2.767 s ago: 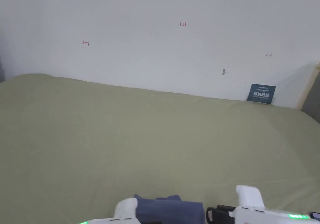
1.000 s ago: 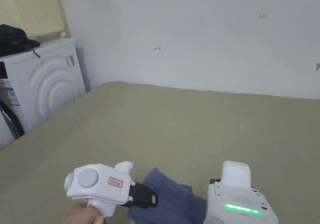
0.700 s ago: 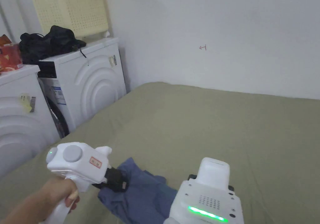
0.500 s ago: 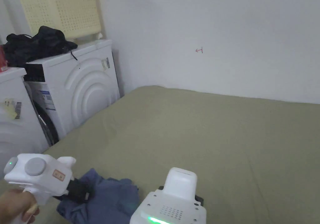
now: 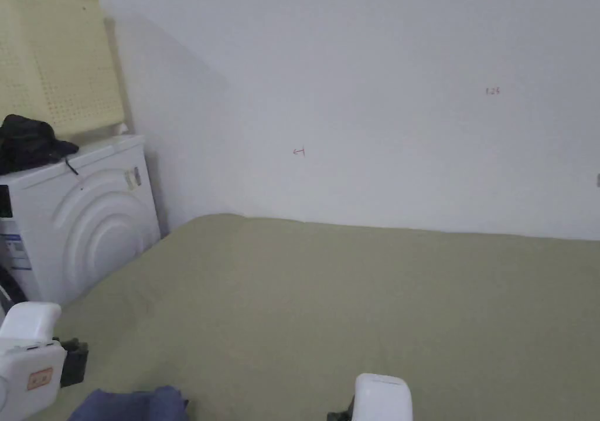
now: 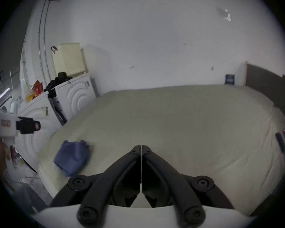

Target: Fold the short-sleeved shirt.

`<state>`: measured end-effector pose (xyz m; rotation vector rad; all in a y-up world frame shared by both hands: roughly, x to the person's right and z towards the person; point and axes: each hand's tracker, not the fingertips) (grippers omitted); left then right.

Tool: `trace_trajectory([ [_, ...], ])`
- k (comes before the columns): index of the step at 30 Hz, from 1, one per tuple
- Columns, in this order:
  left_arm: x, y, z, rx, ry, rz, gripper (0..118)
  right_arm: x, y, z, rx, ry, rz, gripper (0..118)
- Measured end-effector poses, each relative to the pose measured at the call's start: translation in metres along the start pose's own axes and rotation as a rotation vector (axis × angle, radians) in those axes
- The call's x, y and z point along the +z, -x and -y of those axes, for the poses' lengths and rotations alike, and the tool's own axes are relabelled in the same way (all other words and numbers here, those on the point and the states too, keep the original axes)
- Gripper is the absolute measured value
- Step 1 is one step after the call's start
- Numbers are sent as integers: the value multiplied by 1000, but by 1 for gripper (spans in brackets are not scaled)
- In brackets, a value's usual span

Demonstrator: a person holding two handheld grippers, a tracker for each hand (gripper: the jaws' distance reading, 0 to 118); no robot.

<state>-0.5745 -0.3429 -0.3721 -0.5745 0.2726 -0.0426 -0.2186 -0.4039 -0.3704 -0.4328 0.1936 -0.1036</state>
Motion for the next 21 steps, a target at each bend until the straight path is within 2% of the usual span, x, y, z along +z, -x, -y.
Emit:
trace_trajectory([
  [3,42,-94,14,-42,-99,94,14,27,-73,3,73,-48,43,0],
  [6,82,-186,34,-34,-179,129,14,56,-144,0,36,-89,123,0],
  [8,107,-236,47,3,-213,194,14,73,-189,-7,6,-104,129,0],
  [13,147,-331,68,-17,-213,211,14,128,-273,-17,67,-164,225,0],
  [16,164,-356,71,47,-214,212,14,155,-306,-9,140,-188,282,0],
  [19,178,-371,82,59,-264,227,14,175,-321,-2,217,-215,318,0],
  [21,183,-380,85,31,-265,217,14,182,-325,3,221,-219,329,0],
])
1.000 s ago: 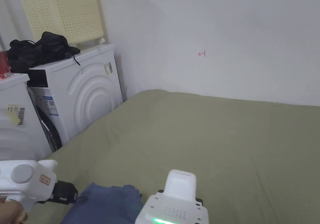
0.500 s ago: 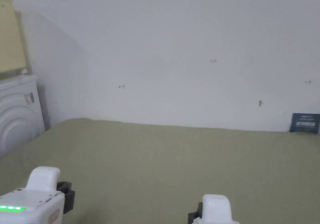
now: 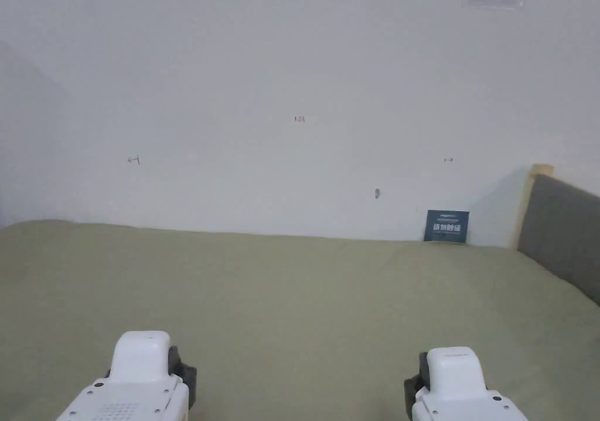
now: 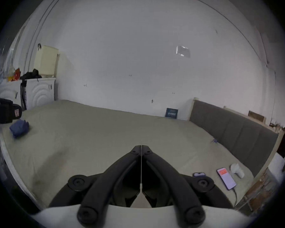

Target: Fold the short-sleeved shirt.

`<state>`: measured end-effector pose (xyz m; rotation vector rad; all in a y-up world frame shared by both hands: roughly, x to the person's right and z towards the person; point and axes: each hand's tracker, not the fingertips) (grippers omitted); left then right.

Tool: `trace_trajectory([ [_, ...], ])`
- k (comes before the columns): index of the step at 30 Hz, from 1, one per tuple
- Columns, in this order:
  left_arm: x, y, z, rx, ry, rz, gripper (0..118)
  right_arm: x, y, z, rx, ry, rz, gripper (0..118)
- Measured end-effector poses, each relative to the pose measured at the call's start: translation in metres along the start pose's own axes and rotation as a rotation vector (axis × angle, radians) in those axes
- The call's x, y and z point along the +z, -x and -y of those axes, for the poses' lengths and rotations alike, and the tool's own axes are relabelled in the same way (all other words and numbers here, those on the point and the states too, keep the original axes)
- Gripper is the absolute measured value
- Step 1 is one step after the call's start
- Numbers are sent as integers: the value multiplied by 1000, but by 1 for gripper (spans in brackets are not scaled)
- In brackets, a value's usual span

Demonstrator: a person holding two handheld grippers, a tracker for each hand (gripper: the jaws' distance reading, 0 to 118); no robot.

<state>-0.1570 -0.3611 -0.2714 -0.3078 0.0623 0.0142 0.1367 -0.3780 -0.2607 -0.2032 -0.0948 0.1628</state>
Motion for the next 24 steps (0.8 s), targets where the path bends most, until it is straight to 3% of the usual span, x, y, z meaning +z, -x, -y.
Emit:
trace_trajectory([
  [5,6,-7,-8,25,10,28,14,5,-5,1,-1,-5,17,0],
  [7,11,-7,-11,8,-34,26,17,5,-9,-5,-36,-8,-5,8],
  [8,12,-7,-13,3,-44,25,30,5,-11,-8,-48,-12,-9,24],
  [9,14,-8,-14,-5,-55,23,68,6,-13,-10,-61,-24,-12,58],
  [10,13,-8,-15,-6,-61,24,100,5,-14,-12,-70,-31,-14,83],
  [11,11,-7,-17,-6,-61,19,118,4,-14,-13,-78,-28,-15,97],
  [13,17,-3,-19,33,-121,25,118,5,-15,-11,-92,-53,-14,101],
  [15,16,1,-17,37,-115,34,118,3,-14,-5,-111,-46,-11,118],
  [24,14,16,-4,53,-85,17,118,11,-19,-5,-136,-79,9,118],
])
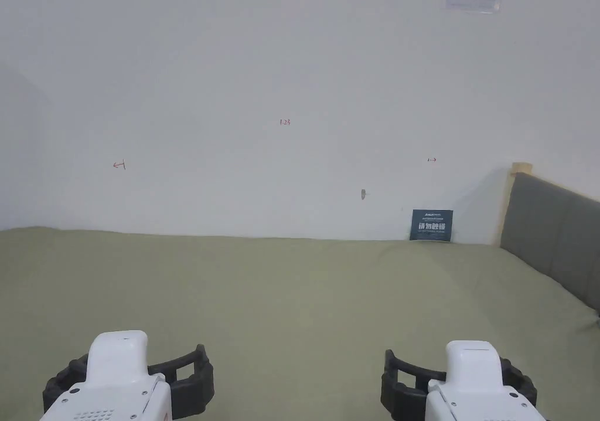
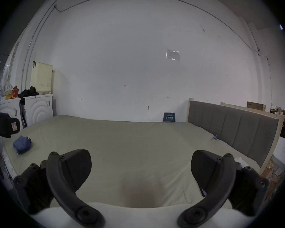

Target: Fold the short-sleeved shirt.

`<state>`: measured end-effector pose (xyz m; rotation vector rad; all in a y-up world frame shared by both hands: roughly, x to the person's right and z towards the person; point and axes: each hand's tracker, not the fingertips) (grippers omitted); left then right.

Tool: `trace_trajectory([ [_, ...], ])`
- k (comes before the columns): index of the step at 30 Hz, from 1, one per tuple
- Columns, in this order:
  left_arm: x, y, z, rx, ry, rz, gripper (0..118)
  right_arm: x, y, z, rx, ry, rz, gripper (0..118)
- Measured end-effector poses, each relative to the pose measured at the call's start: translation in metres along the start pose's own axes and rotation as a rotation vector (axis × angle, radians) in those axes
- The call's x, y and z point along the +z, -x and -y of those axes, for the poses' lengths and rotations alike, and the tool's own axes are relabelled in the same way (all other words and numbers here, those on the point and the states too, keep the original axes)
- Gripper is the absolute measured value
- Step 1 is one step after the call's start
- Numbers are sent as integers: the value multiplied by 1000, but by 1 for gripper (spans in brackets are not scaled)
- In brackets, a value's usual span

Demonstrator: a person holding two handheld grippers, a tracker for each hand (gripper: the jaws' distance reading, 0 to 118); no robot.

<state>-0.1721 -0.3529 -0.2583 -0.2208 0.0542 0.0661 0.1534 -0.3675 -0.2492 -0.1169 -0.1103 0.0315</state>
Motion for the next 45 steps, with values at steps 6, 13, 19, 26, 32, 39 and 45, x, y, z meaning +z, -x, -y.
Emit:
trace_trajectory([
  [6,0,3,-2,4,6,-6,118,-2,1,-5,-29,18,8,118],
  [13,3,3,-7,-3,-25,-24,118,-5,5,-5,-32,62,10,118],
  [19,4,5,-18,-8,-35,-5,118,-2,5,-17,-91,43,-24,118],
  [26,3,1,-18,2,-12,10,118,-14,20,-9,-13,69,89,118],
  [32,4,0,-18,-16,-20,13,118,-9,17,-7,-10,63,33,118],
  [39,2,6,-18,-12,-16,8,118,-17,8,-14,-41,67,-15,118],
  [45,0,12,-17,-15,10,22,118,-25,9,-8,-18,116,45,118],
])
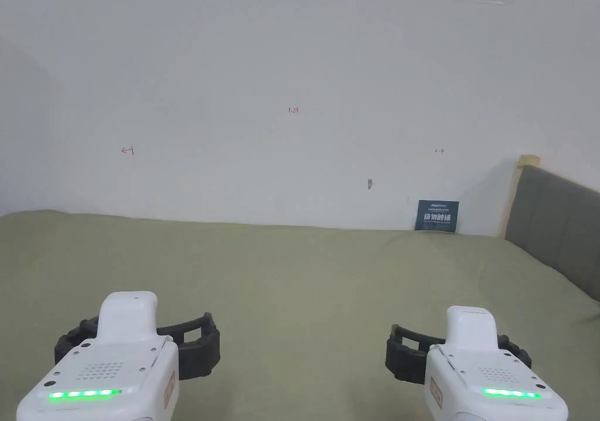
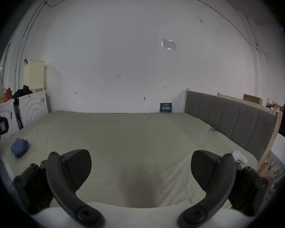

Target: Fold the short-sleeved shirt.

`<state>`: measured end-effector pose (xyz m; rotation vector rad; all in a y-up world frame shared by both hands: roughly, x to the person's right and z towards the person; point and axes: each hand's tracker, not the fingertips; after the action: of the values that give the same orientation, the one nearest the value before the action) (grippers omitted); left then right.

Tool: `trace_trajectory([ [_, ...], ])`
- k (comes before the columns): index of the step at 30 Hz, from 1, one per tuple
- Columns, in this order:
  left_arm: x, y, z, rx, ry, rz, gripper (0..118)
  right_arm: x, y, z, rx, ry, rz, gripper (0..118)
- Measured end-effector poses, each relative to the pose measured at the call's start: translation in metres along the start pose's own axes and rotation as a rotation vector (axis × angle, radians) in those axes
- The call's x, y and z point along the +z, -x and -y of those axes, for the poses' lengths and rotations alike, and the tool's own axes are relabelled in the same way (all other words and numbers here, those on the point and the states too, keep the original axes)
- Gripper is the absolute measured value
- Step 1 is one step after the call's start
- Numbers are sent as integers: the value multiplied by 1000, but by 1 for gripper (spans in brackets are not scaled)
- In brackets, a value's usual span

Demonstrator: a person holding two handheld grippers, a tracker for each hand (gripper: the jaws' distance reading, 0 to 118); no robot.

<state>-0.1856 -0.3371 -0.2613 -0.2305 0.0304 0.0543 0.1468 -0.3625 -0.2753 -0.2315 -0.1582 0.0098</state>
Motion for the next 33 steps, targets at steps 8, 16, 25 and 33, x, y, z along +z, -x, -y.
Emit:
trace_trajectory([
  [8,0,4,-3,-3,29,22,118,3,4,-22,12,86,28,118],
  [16,2,3,-9,-16,35,33,118,7,-4,-30,-22,125,-15,118],
  [25,0,-8,-12,-33,33,51,118,8,-2,-37,-27,112,-30,118],
  [33,2,-12,-15,-41,26,59,118,10,3,-38,-34,114,-66,118],
])
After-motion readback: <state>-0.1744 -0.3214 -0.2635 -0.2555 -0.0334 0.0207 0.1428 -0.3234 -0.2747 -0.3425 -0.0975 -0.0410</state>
